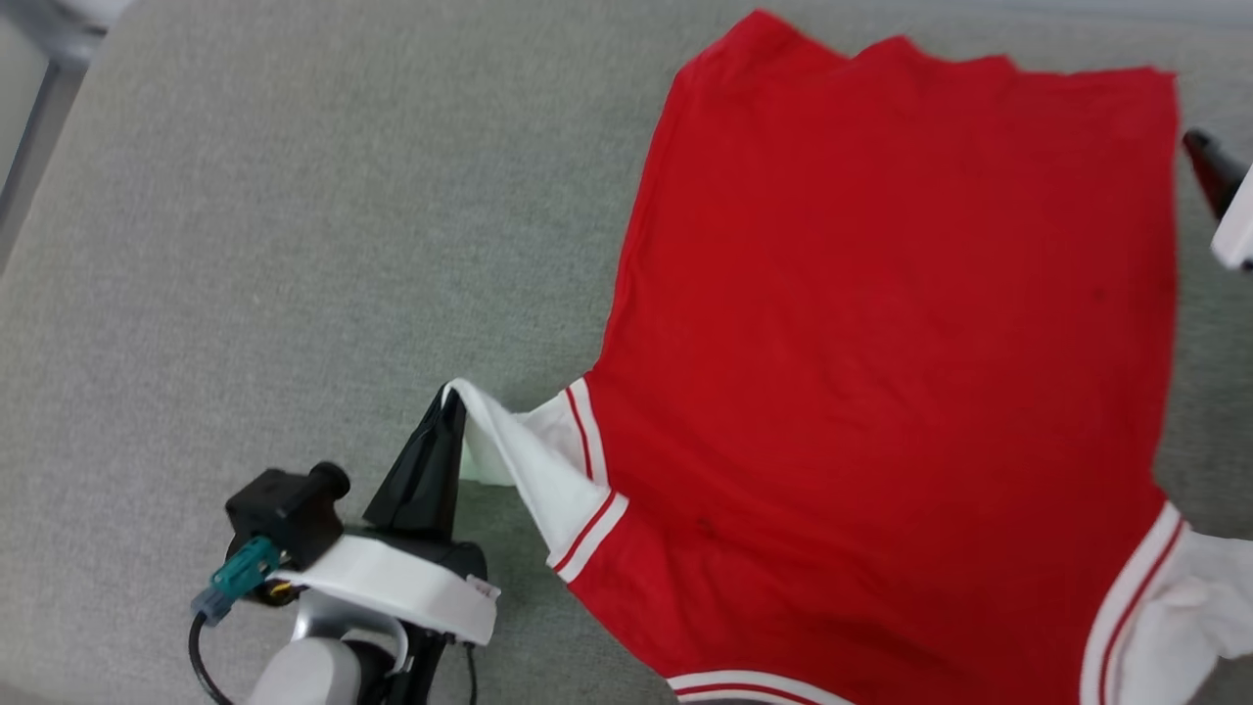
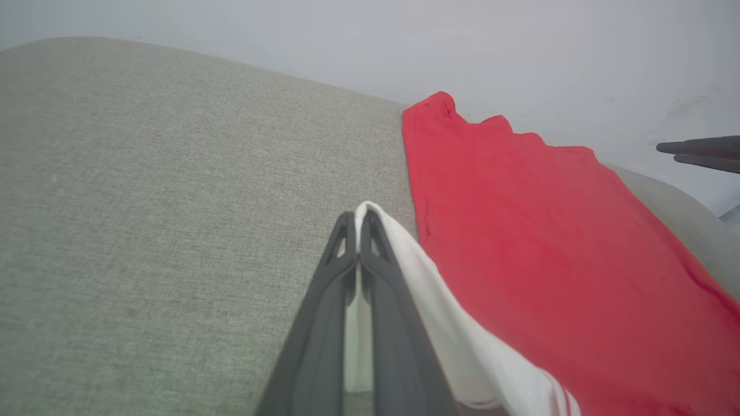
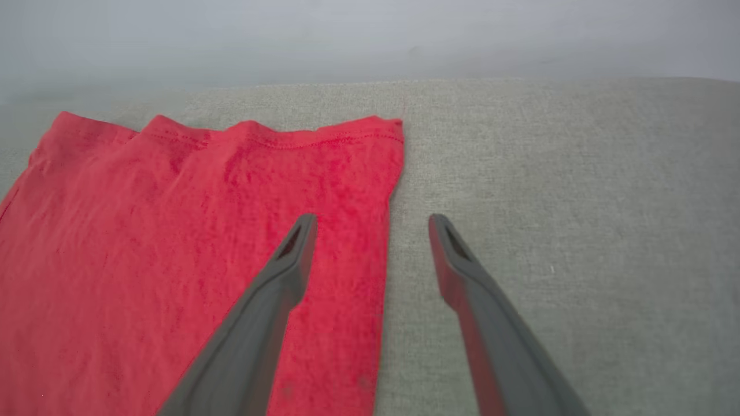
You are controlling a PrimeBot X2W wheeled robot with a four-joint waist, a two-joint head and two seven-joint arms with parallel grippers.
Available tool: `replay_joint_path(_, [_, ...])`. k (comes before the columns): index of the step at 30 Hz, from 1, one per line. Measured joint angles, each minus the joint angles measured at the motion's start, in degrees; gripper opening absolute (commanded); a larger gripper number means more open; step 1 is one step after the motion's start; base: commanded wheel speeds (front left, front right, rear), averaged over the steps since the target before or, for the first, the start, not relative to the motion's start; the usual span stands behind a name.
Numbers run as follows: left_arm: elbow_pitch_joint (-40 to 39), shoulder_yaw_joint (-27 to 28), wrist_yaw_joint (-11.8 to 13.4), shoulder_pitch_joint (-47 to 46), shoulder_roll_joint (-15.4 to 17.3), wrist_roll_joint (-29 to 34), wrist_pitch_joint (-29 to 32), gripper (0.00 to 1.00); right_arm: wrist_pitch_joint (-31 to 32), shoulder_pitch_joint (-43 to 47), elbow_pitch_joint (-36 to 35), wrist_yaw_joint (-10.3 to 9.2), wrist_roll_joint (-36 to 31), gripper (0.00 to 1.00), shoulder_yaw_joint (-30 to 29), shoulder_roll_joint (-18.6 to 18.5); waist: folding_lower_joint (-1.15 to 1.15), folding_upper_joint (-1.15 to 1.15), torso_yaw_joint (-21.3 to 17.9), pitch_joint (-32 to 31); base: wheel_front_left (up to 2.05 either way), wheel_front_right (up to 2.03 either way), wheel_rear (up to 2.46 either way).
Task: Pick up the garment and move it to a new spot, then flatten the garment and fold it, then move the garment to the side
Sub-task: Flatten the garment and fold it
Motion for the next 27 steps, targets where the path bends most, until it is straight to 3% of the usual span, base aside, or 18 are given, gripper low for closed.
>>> replay_joint_path(8, [-0.7,-2.7,-1.7,-5.0,-1.2,0.2,-1.1,0.0,6.9,-11.4,6.0,0.0,-5.9,1.0,-3.7,-2.8,0.0,0.0,3.8,6.8,0.0,0.0,0.0])
replay_joint_path(15, [-0.5,-3.7,-2.6,-8.1,-1.3,0.5,-2.3,0.0,9.1,-14.7,8.6,-0.01,-9.1,1.0,-6.3,-2.5,0.0,0.0,6.7,11.2,0.0,0.0,0.0])
replay_joint_path(19, [0.2,-4.3,-2.8,-8.9,-1.8,0.5,-2.9,0.0,15.8,-16.0,10.8,0.04,-10.1,1.0,-8.0,-3.0,-0.01,0.0,7.5,12.6,0.0,0.0,0.0])
replay_joint_path(20, [0.4,-4.4,-2.8,-9.0,-1.9,0.5,-3.0,0.0,17.7,-16.4,11.1,0.05,-10.2,0.82,-9.2,-3.0,-0.02,-0.01,7.6,12.7,0.0,0.0,0.0])
replay_joint_path(21, [0.5,-4.4,-2.9,-9.1,-1.8,0.4,-3.0,0.0,19.3,-16.6,11.3,0.07,-10.5,0.31,-10.2,-3.0,-0.02,-0.01,7.7,12.8,0.0,0.0,0.0])
replay_joint_path(22, [0.6,-4.5,-3.1,-9.1,-1.8,0.4,-3.1,0.0,20.5,-16.8,11.3,0.08,-10.7,0.0,-11.0,-2.9,-0.02,-0.01,7.7,12.8,0.0,0.0,0.0])
replay_joint_path(27, [1.5,-4.6,-3.2,-9.1,-1.7,0.1,-3.5,0.0,22.0,-16.0,9.4,0.03,-13.4,0.0,-12.6,-2.0,-0.02,-0.01,7.7,12.1,0.0,0.0,0.0])
